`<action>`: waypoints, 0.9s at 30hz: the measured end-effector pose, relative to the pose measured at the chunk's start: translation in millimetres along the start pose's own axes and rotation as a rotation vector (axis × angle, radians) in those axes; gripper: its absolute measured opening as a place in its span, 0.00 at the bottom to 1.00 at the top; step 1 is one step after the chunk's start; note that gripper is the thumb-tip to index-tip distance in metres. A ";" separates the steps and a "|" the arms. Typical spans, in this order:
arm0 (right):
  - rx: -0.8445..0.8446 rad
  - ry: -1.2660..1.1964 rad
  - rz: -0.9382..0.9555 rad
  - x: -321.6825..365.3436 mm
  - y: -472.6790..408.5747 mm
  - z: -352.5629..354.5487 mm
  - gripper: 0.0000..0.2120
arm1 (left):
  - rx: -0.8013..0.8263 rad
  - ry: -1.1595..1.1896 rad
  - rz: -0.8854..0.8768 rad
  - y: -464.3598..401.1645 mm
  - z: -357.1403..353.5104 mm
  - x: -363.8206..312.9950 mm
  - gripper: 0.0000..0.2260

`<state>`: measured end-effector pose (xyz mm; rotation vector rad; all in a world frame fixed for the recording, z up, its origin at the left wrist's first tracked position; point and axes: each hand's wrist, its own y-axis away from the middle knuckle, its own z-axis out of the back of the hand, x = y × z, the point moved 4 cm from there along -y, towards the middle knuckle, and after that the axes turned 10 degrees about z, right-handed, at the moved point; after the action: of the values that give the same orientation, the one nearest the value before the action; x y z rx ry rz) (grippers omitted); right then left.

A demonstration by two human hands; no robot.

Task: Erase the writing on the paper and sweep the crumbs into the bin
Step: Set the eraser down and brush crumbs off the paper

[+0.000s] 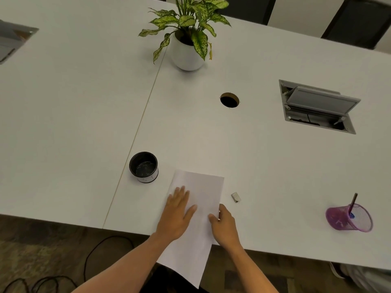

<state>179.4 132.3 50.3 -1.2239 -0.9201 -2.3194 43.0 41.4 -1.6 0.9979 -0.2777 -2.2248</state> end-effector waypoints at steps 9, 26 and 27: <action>0.013 -0.010 0.132 27.1 5.1 12.0 0.11 | 0.072 0.206 -0.100 -6.5 -3.2 -45.2 0.33; -0.006 -0.050 0.108 19.4 0.6 32.8 0.14 | -0.093 -0.006 -0.086 -2.8 6.5 -22.7 0.38; -0.006 -0.055 0.109 20.2 0.2 34.3 0.13 | -0.080 -0.013 -0.088 -2.3 2.0 -21.6 0.38</action>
<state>188.6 155.5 81.2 -1.3123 -0.8433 -2.2149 50.8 57.1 11.3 0.9703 -0.1515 -2.3037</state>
